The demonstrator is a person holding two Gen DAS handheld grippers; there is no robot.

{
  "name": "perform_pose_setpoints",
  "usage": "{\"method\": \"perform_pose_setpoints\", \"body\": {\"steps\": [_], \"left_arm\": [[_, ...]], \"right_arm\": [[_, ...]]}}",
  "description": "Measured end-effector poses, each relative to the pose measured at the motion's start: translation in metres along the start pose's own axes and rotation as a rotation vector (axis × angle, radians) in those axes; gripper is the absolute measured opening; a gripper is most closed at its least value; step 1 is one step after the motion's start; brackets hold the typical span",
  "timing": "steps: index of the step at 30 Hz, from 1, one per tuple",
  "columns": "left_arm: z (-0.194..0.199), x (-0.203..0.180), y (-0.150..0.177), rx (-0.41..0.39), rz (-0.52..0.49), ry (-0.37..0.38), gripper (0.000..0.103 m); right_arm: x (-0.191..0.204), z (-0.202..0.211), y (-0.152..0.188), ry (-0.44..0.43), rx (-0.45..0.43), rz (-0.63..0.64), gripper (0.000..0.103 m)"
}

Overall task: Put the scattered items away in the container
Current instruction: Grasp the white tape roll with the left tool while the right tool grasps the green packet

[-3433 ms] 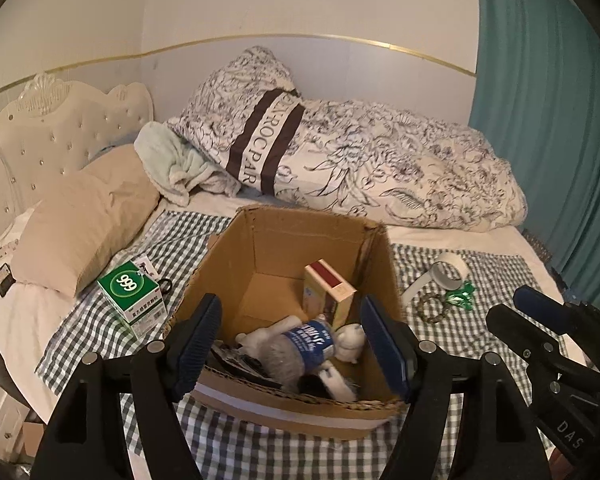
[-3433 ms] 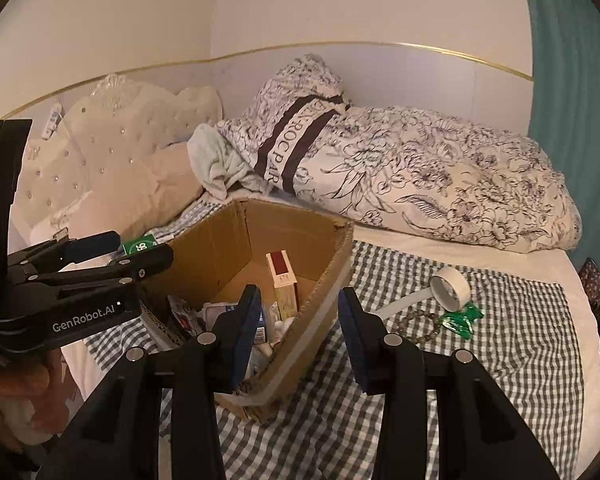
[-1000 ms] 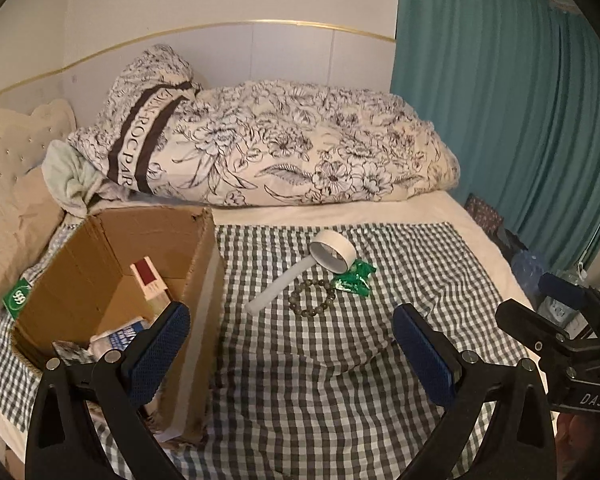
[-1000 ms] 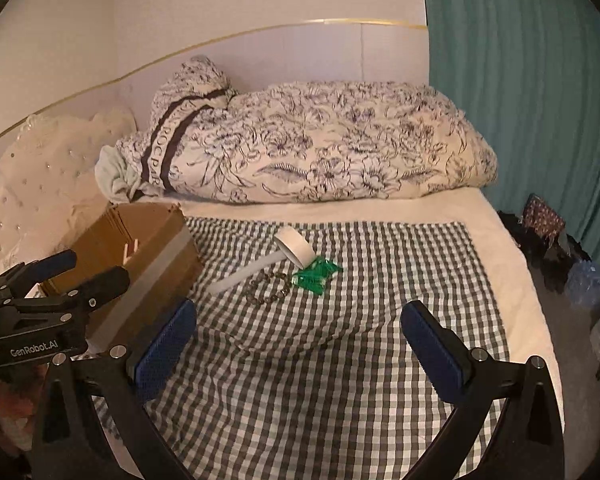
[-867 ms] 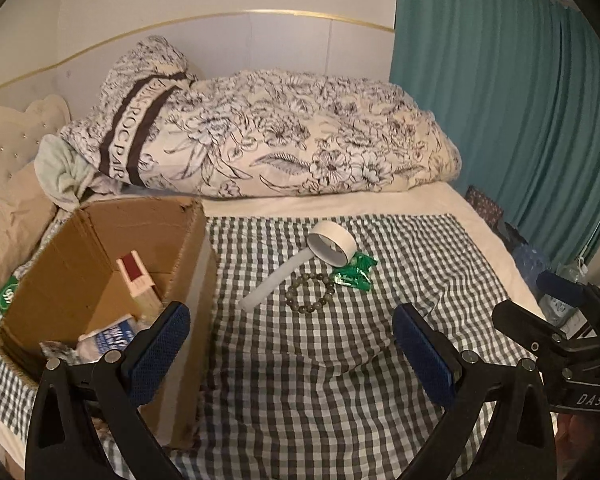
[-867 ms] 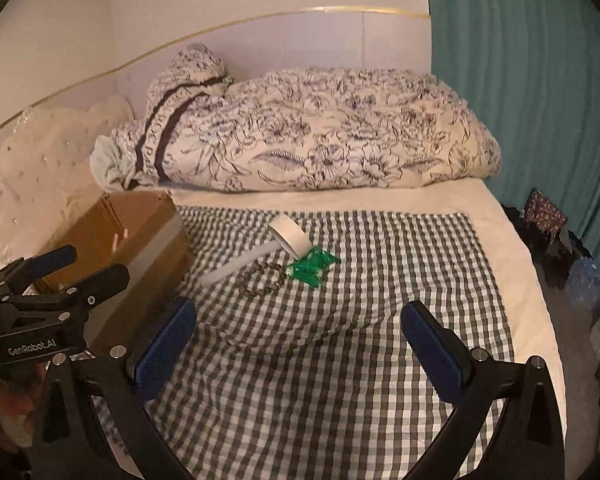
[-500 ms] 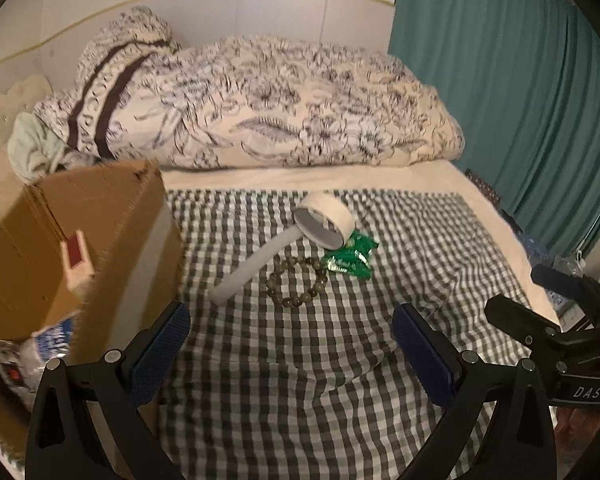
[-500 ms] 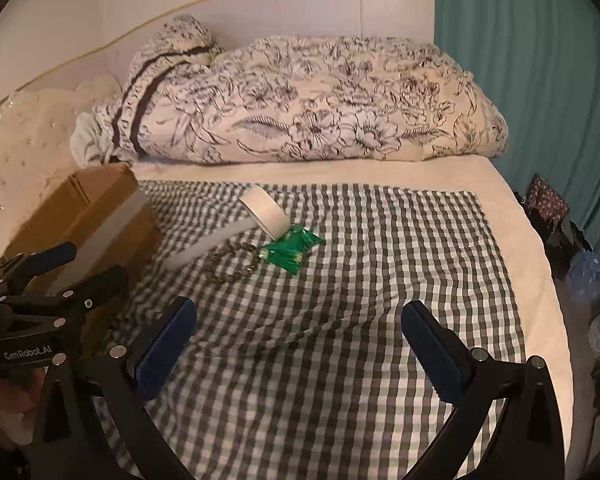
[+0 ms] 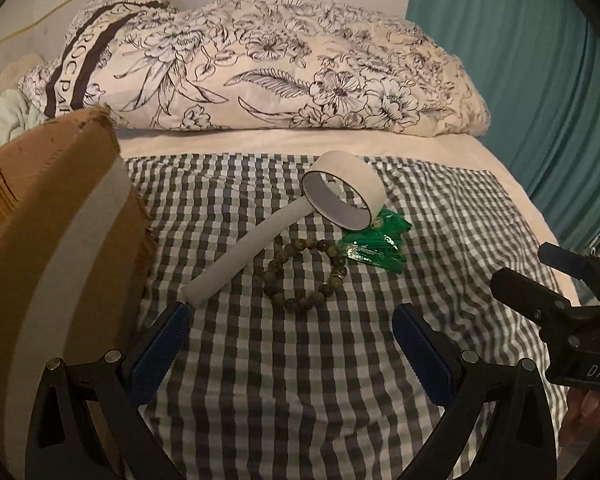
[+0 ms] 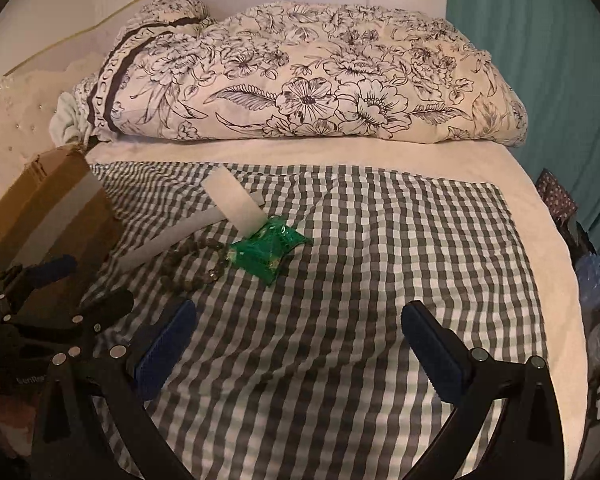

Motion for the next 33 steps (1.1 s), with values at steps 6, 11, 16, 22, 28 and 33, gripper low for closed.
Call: {"method": "perform_pose_setpoints", "body": {"steps": [6,11,16,22,28,33], "left_arm": [[-0.031,0.001,0.006,0.024,-0.005,-0.022,0.103],[-0.054,0.010,0.010,0.043,0.009,-0.037,0.103],[-0.072,0.014,0.016,0.066,0.019,-0.039,0.097],[-0.089,0.016,0.022,0.089,0.018,-0.047,0.094],[-0.097,0.018,0.020,0.090,0.022,-0.048,0.091],[-0.096,0.019,0.020,0.081,-0.030,-0.092,0.067]], "right_arm": [[0.001,-0.036,0.003,-0.011,0.030,0.030,0.103],[0.004,-0.066,0.008,-0.042,0.048,0.032,0.103],[0.008,-0.089,0.010,-0.065,0.054,0.052,0.103],[0.013,-0.112,0.019,-0.069,0.066,0.141,0.103],[0.015,-0.126,0.023,-0.072,0.061,0.215,0.099],[0.028,-0.134,0.024,-0.091,0.055,0.291,0.098]]}}
Point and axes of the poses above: each gripper's, at about its wrist camera, not at the fingertips, and z roughly against the way its jaws point, x to its left, y to its underside, the point moved 7 cm from there along -z, roughly the way its jaws point, and after that the axes turned 12 degrees about -x, right-handed, at the moved point
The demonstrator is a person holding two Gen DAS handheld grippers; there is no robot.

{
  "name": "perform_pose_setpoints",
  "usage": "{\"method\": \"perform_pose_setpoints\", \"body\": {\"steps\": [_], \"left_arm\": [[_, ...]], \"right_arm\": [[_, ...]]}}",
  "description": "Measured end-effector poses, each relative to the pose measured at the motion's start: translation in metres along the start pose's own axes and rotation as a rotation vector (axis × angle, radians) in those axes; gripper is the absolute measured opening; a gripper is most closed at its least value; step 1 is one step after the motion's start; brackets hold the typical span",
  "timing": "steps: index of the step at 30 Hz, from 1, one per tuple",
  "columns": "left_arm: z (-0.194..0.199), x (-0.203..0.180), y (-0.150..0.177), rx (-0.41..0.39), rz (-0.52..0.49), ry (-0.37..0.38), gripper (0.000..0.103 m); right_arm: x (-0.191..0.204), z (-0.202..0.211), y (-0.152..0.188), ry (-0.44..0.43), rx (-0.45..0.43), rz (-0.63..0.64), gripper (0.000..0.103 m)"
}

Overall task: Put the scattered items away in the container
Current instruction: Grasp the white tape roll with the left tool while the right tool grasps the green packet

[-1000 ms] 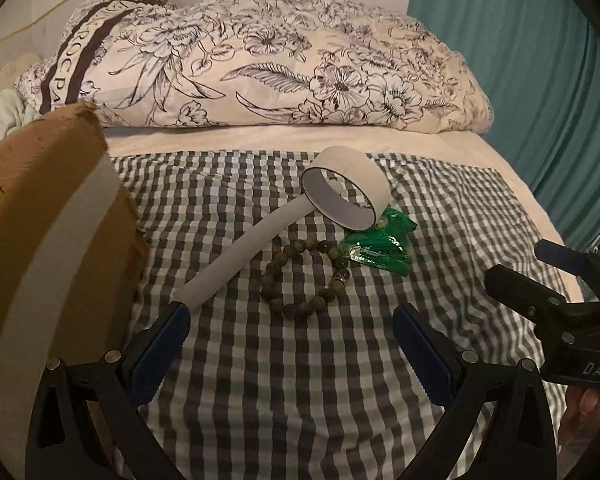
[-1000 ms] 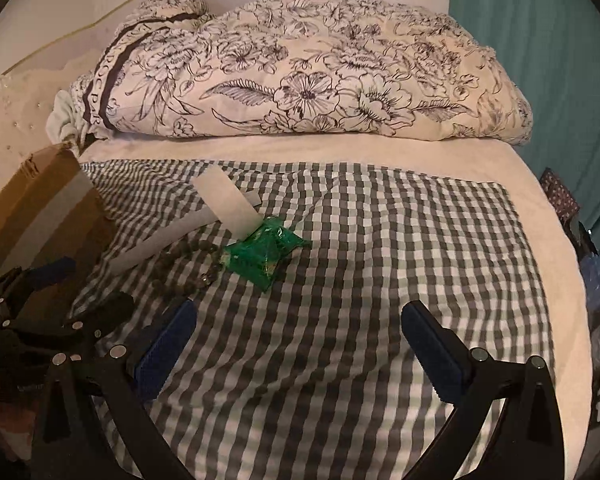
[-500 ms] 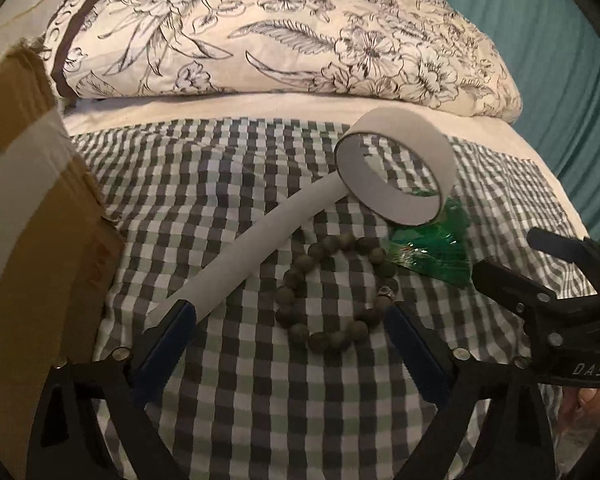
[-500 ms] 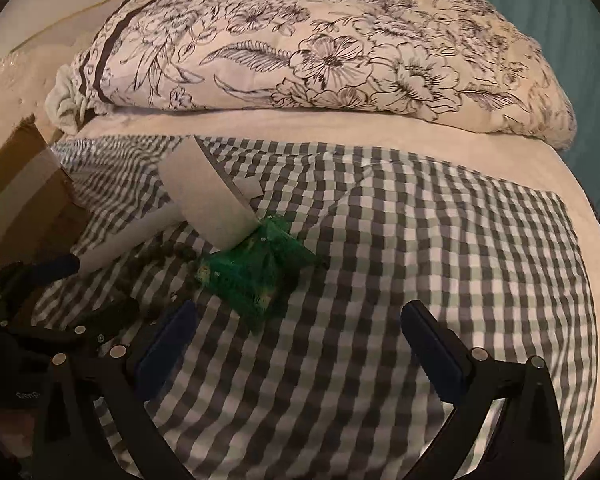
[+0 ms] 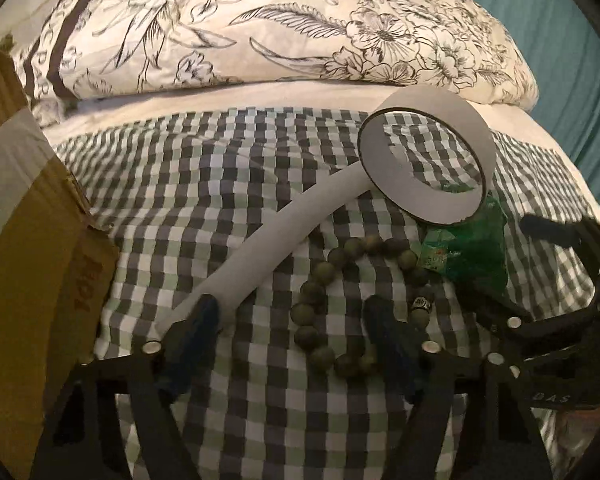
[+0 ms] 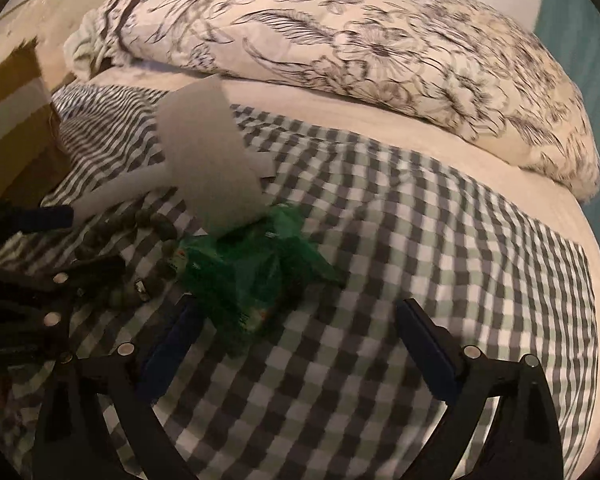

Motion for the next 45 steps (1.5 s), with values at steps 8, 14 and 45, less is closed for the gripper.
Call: {"method": "perform_pose_setpoints", "body": {"steps": [8,14,45], "left_arm": [[0.008,0.025,-0.002,-0.033,0.026,-0.030,0.018],[0.023,0.019,-0.008,-0.074,0.013,-0.002,0.011],[0.043,-0.007,-0.039,-0.155,0.083,0.083,0.067]], "right_arm": [[0.025,-0.002,-0.008,-0.012,-0.039,0.093,0.074],[0.017,0.001,-0.007,0.006,-0.051,0.031,0.044],[-0.021,0.073,0.013,-0.024,-0.125,-0.301,0.002]]}}
Point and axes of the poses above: each gripper's, at about its wrist camera, not at the fingertips, and z roughly against the way its jaws point, x to its left, y to its underside, the point moved 7 cm from there along -z, roughly the way its jaws point, and after that the axes turned 12 degrees about -x, right-handed, at the moved point
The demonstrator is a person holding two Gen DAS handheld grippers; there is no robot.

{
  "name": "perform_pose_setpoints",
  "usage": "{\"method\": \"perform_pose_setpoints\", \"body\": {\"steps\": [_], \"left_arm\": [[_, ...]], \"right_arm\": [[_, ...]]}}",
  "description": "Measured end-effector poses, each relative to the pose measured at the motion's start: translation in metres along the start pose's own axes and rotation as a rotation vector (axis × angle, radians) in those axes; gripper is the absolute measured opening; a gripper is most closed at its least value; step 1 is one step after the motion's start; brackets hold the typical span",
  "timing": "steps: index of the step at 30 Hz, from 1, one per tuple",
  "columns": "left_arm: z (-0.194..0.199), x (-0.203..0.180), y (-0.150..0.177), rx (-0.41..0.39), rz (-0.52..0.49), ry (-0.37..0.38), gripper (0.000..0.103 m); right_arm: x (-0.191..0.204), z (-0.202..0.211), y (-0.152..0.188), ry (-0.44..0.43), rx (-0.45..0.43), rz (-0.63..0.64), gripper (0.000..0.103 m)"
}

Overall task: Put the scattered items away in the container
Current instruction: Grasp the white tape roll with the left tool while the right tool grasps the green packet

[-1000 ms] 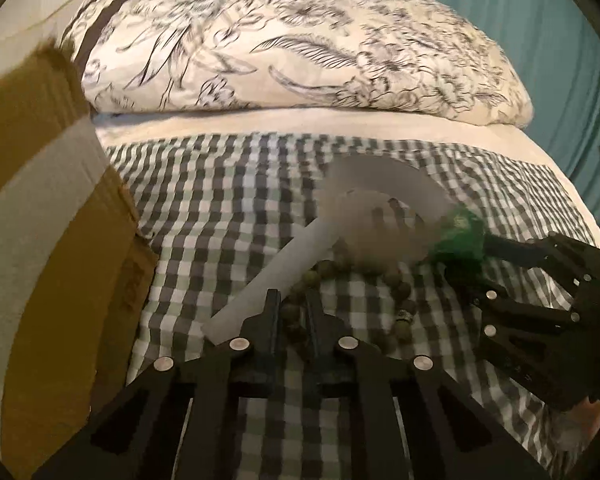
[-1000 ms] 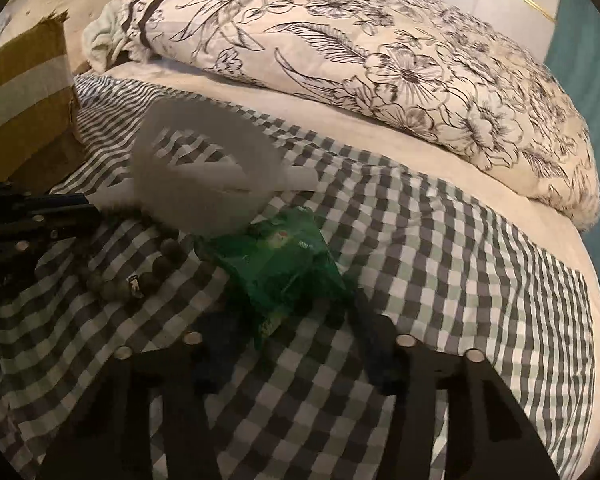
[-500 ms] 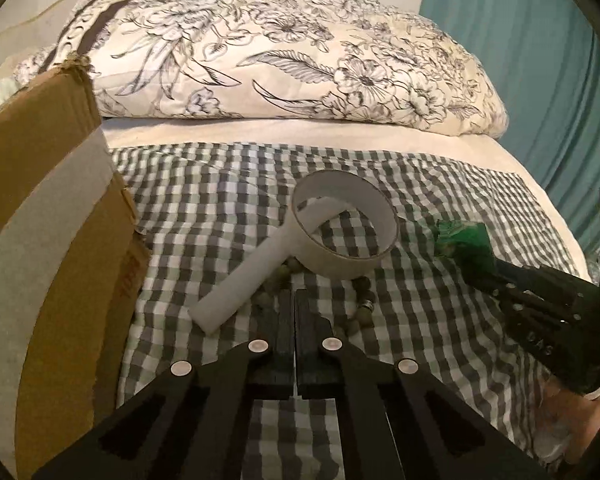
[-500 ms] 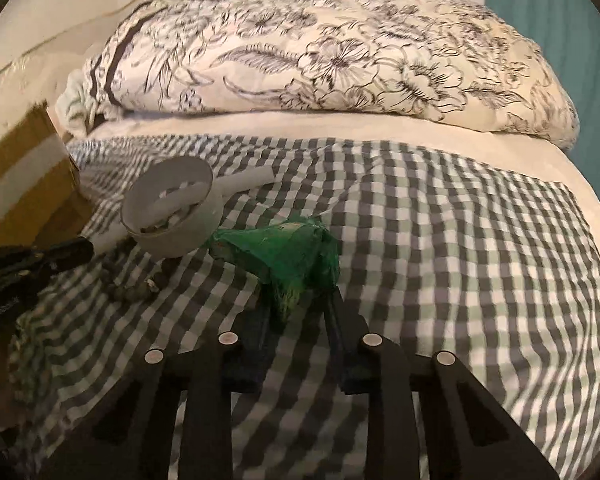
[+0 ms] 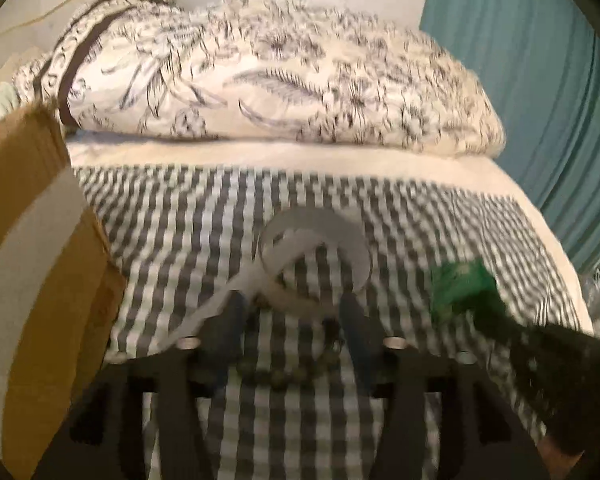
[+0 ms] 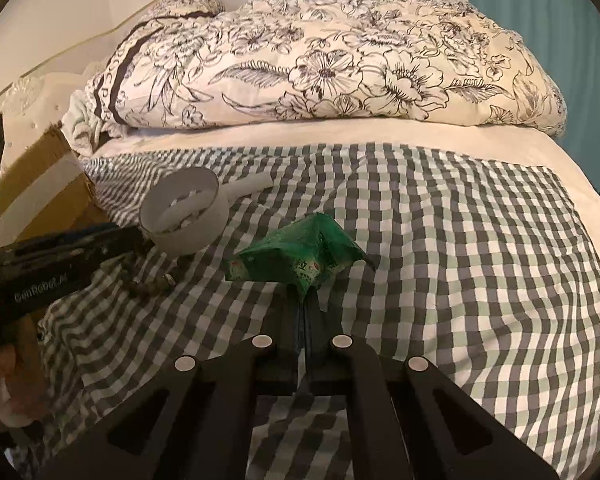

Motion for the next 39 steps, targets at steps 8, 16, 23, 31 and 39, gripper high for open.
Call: {"method": "perform_pose_setpoints", "body": {"steps": [8,16,23,31,39], "left_arm": [[-0.037,0.004,0.002,0.088,0.015,-0.044,0.018],[-0.001,0.006,-0.009,0.025,-0.004,-0.042,0.002],[0.043,0.014,-0.027,-0.035,-0.021,-0.067,0.002],[0.076,0.027,-0.047,-0.069,-0.006,-0.102,0.002],[0.113,0.028,-0.060,-0.099,0.000,-0.106,0.003]], "right_arm": [[0.006,0.023,-0.003,-0.012,-0.024,-0.014,0.001],[0.004,0.030,0.005,-0.029,0.003,-0.050,0.001],[0.034,0.005,0.004,-0.064,-0.023,0.084,0.093],[0.046,-0.056,0.006,0.011,0.113,0.156,0.051],[0.034,-0.005,-0.007,0.037,0.067,0.053,0.030]]}}
Point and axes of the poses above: each gripper's, at about its wrist camera, not at the fingertips, and z roughly against the way its jaws point, x to its left, y to its underside, the point moved 7 cm from there along -z, roughly the way its jaws point, and after that the axes turned 12 degrees about -x, right-handed, at the moved point
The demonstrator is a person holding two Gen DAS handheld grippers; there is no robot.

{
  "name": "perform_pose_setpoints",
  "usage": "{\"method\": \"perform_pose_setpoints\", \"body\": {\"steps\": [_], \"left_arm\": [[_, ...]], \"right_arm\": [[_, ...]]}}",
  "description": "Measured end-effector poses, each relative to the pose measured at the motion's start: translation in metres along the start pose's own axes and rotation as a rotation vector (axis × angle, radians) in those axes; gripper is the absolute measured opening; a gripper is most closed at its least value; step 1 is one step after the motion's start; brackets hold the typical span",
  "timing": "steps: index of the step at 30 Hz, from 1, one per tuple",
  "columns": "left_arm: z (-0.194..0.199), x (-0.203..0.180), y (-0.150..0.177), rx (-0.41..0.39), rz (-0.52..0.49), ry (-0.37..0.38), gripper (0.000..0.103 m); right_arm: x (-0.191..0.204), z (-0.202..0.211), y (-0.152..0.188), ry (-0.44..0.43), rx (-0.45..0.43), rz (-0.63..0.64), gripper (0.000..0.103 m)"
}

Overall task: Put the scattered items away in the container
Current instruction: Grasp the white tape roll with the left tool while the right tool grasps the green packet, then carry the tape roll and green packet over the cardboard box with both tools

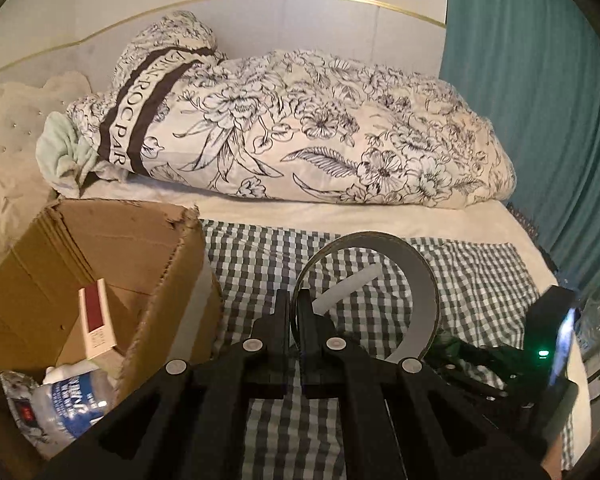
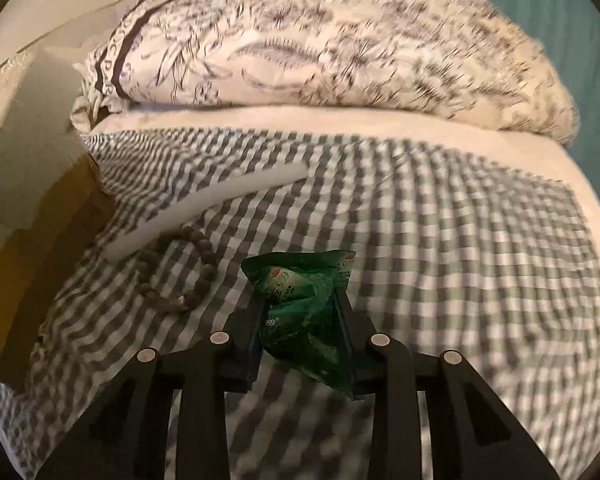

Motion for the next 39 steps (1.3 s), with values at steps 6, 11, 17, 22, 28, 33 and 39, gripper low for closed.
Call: {"method": "perform_pose_setpoints", "body": {"steps": [6,11,17,22,28,33,39], "left_arm": [[0.045,-0.005,-0.012,-0.038,-0.018,0.015,0.003],[0.079,-0.012,-0.013,-0.029,-0.053,0.045,0.003],[0.126,-0.009,-0.014,-0.066,-0.056,0.057,0.003],[0.162,0.001,-0.016,-0.102,-0.054,0.056,0.003],[0.199,0.018,-0.018,-0.137,-0.054,0.041,0.003],[0.224,0.038,-0.020,-0.160,-0.038,0.024,0.003],[0.242,0.063,-0.025,-0.178,-0.032,-0.006,0.003]], "right_arm": [[-0.008,0.073,-0.022,0.018,-0.087,-0.077,0.030],[-0.011,0.137,-0.034,0.043,-0.151,-0.138,0.030],[-0.001,0.203,-0.041,0.061,-0.216,-0.155,0.030],[0.023,0.253,-0.044,0.051,-0.273,-0.140,0.031],[0.055,0.293,-0.050,0.025,-0.322,-0.119,0.031],[0.078,0.314,-0.055,0.008,-0.344,-0.097,0.031],[0.105,0.330,-0.057,-0.008,-0.359,-0.084,0.031]]}}
Point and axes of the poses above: each gripper's, at about its wrist camera, not at the fingertips, and z roughly against the way its jaws point, x to its left, y to its underside, the point moved 7 cm from there along -z, roughly the way its jaws point, and after that the axes turned 12 degrees about -x, right-handed, at the moved point
